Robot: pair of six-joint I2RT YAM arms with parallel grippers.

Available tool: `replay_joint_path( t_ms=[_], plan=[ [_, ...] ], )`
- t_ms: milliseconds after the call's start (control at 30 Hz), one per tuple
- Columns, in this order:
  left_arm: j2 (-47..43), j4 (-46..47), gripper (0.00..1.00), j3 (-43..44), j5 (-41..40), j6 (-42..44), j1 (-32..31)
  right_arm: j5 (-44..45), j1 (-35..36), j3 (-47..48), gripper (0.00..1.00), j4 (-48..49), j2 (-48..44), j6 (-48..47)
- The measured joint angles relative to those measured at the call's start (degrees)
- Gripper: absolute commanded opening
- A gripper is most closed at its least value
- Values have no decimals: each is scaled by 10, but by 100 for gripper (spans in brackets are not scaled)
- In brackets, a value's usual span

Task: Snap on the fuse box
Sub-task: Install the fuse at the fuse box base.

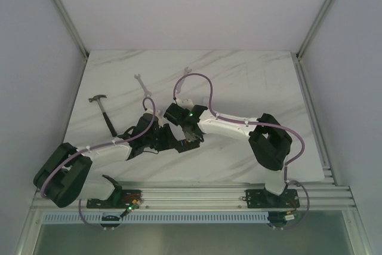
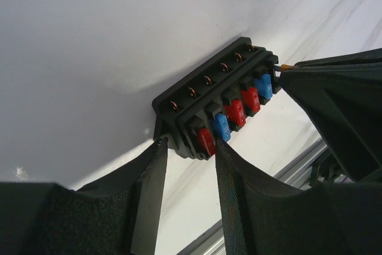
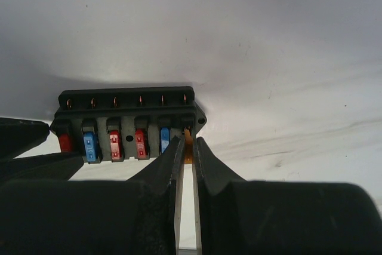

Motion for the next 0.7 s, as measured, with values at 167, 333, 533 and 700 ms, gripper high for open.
replay_joint_path(
  t_ms=[167,333,533,700],
  plan=[
    [0,0,47,0,0,0,0,0,0,0,0,-2,0,0],
    [0,0,46,0,0,0,0,0,0,0,0,-3,2,0],
    [0,0,47,0,0,0,0,0,0,-4,0,-2,4,0],
    [0,0,47,0,0,0,0,1,0,-5,0,1,8,-1]
  ],
)
